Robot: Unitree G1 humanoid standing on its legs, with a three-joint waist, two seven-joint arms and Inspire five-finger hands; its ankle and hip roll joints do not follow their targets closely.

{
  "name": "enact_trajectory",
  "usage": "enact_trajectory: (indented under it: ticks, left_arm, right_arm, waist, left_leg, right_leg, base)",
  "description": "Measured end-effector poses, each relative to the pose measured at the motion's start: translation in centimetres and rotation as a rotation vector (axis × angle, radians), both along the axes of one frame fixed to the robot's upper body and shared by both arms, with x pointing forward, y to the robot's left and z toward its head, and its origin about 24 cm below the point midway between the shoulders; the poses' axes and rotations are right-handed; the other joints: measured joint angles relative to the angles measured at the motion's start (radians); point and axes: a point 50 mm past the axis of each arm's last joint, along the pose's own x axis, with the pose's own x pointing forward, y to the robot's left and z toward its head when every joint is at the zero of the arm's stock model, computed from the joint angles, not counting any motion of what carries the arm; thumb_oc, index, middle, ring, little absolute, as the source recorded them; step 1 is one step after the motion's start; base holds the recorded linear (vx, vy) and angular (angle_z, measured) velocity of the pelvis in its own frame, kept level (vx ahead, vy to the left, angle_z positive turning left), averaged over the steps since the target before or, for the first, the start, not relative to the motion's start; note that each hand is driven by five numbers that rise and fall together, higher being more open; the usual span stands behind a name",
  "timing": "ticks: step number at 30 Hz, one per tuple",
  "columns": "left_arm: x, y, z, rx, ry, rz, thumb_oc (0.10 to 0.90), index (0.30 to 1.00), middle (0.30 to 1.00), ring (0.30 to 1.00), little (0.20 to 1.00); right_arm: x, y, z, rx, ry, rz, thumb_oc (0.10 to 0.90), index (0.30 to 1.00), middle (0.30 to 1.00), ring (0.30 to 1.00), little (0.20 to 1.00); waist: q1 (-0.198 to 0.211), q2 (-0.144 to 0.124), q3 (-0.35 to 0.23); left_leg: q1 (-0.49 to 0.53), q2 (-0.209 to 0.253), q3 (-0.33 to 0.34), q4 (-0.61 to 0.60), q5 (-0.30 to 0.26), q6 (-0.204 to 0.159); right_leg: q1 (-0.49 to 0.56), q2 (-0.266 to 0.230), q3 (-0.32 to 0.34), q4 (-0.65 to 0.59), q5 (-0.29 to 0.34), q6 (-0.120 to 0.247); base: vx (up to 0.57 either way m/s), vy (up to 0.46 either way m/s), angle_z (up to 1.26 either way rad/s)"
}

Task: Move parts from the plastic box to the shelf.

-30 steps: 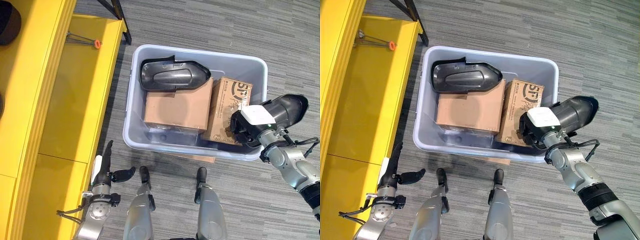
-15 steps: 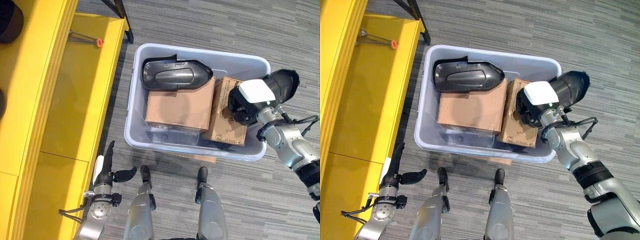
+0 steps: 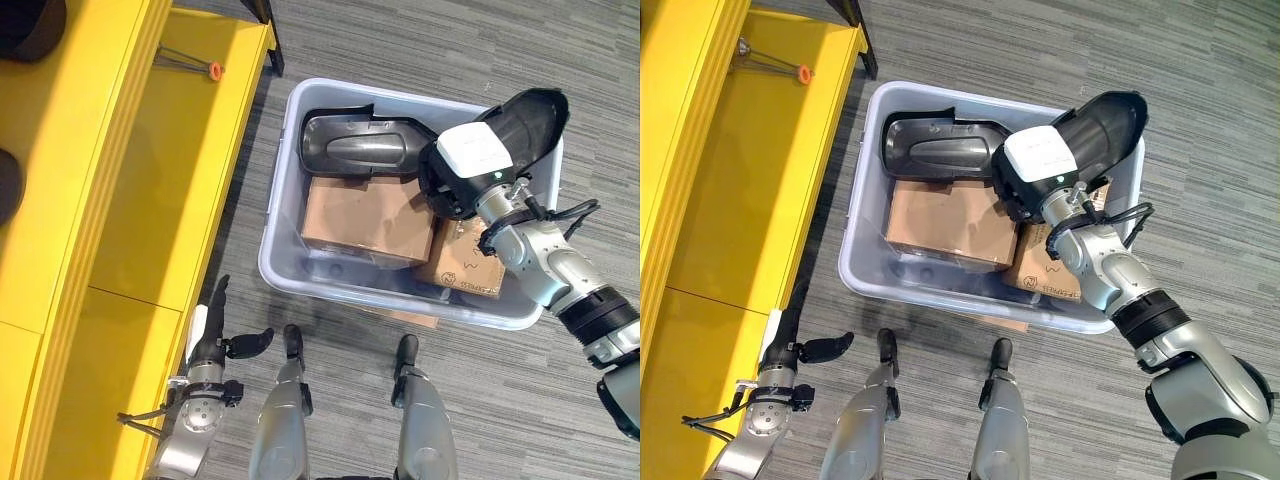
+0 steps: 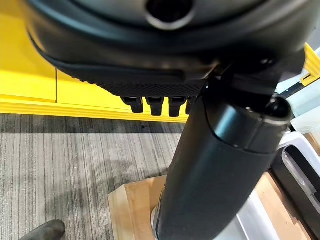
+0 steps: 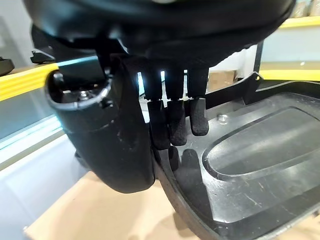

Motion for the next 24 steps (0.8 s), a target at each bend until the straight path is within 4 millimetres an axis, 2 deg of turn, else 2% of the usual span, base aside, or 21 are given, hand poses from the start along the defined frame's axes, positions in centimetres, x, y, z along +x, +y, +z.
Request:
enact_trajectory:
  ticks: [5, 17, 24]
  left_arm:
    - [0.0, 0.0, 0.0, 0.002, -0.004, 0.007, 0.9, 1.0, 1.0, 1.0, 1.0]
    - [0.1, -0.1, 0.0, 0.0, -0.008, 0.01, 0.9, 1.0, 1.0, 1.0, 1.0]
    - [0.1, -0.1, 0.0, 0.0, -0.008, 0.01, 0.9, 1.0, 1.0, 1.0, 1.0]
  right_arm:
    - [0.5, 1.0, -1.8, 0.026, 0.056, -0.002, 0.4, 0.3, 0.3, 0.3, 0.3]
    - [0.5, 1.5, -3.9, 0.06, 0.118, -0.023, 0.4, 0.3, 0.3, 0.3, 0.3]
    - [0.8, 0.1, -5.1, 0.06, 0.14, -0.084, 0.4, 0.3, 0.3, 0.3, 0.3]
  waist:
    - [0.0, 0.004, 0.003]
    - [-0.001, 0.012, 0.007]
    - [0.0, 0.013, 0.007]
  left_leg:
    - [-0.003, -0.001, -0.004, 0.0, 0.003, 0.0]
    - [-0.017, -0.002, -0.007, 0.001, 0.01, 0.0]
    - [-0.019, -0.002, -0.007, 0.001, 0.014, 0.001]
  right_leg:
    - [-0.001, -0.002, -0.003, 0.002, 0.0, 0.0]
    - [-0.019, -0.003, -0.004, 0.011, 0.0, -0.001]
    - [-0.022, -0.004, -0.003, 0.015, 0.0, -0.001]
  base:
    - [0.0, 0.0, 0.0]
    - [0.0, 0.0, 0.0]
    - [0.0, 0.0, 0.0]
